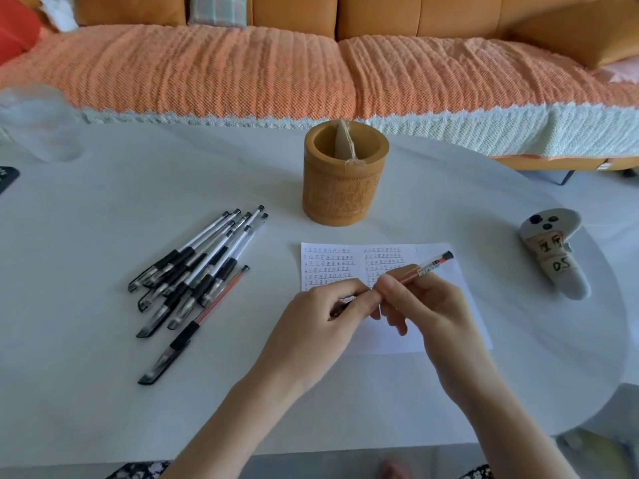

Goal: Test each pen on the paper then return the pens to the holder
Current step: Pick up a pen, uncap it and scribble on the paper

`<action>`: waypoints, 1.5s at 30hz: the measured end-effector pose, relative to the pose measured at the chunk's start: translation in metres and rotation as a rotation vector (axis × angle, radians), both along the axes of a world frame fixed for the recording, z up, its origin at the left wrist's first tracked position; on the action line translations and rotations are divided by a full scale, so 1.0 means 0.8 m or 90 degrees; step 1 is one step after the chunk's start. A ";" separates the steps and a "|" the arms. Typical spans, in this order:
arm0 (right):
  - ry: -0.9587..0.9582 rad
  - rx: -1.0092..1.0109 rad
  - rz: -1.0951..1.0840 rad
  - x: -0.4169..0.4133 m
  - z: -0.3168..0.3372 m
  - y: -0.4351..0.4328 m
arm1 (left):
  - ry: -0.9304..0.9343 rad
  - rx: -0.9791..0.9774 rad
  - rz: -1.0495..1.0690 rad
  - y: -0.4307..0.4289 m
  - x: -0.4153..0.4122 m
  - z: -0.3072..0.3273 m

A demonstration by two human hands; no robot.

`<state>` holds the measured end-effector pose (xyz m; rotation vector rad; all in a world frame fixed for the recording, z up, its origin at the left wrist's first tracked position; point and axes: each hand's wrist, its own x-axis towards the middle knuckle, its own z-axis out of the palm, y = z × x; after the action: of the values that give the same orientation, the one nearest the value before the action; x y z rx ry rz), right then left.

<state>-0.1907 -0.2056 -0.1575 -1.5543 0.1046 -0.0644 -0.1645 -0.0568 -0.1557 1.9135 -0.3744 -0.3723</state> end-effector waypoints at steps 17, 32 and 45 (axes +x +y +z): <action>0.012 0.024 0.028 -0.005 -0.005 -0.002 | 0.047 -0.059 -0.058 0.006 0.000 -0.002; 0.005 0.053 0.012 -0.001 -0.005 -0.001 | 0.134 -0.099 -0.082 0.014 0.004 0.003; 0.053 0.122 -0.137 0.013 0.002 -0.025 | -0.093 0.215 0.017 0.049 0.012 -0.008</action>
<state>-0.1805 -0.2254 -0.1560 -1.3503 0.3344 -0.1555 -0.1551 -0.0173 -0.1625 2.2820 -0.4015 -0.2916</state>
